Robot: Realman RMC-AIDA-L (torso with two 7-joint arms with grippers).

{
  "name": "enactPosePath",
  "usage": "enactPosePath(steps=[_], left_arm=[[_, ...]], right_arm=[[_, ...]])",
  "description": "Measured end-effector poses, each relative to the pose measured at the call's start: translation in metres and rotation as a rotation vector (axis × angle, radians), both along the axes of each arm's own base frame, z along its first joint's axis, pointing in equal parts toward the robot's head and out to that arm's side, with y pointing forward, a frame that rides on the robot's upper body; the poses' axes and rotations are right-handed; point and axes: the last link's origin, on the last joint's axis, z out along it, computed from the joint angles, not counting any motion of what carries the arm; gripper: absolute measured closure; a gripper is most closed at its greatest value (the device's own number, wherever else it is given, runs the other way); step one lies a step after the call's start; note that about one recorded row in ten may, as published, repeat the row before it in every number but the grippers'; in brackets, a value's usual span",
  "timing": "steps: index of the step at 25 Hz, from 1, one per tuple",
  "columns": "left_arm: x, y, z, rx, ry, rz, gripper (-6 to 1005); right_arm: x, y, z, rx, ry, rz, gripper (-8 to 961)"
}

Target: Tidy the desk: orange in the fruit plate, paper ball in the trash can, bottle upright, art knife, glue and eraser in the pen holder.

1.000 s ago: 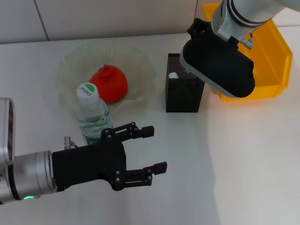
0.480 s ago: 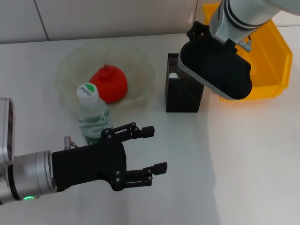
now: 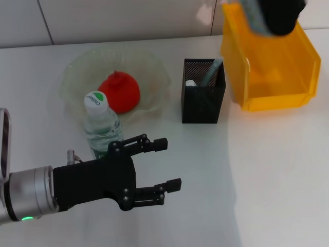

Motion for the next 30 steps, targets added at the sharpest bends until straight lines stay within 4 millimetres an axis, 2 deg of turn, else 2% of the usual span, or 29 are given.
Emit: enactPosePath(steps=[3,5,8,10,15,19,21,24,26,30], left_arm=[[-0.001,-0.001,0.004,0.005,-0.012,-0.003,197],[-0.001,0.001,0.009,0.028,-0.033,0.002,197],[-0.002,0.002,0.014,0.073,-0.069,0.013,197],[-0.003,0.0,0.02,0.116,-0.115,0.024,197],[-0.005,-0.004,0.028,0.108,-0.148,0.026,197],[-0.01,-0.004,0.033,0.07,-0.124,0.036,197],[-0.011,-0.004,0.032,0.043,-0.108,0.039,197],[-0.011,-0.005,0.029,0.0,-0.076,0.031,197],[-0.011,-0.006,0.025,-0.029,-0.056,0.025,197],[-0.01,-0.007,0.021,-0.056,-0.039,0.026,197]], right_arm=[[0.005,-0.011,0.035,0.094,0.259,-0.044,736],[0.011,-0.025,0.052,0.108,0.456,-0.082,736],[0.035,-0.055,0.071,0.049,0.77,-0.167,737],[0.058,-0.077,0.072,-0.033,0.956,-0.222,728],[0.131,-0.128,0.053,-0.208,1.3,-0.386,683],[0.177,-0.165,0.018,-0.373,1.406,-0.523,612],[0.19,-0.178,0.002,-0.474,1.446,-0.548,576],[0.201,-0.185,-0.018,-0.55,1.458,-0.545,523],[0.204,-0.185,-0.029,-0.581,1.442,-0.538,487],[0.204,-0.178,-0.043,-0.633,1.414,-0.562,313]])
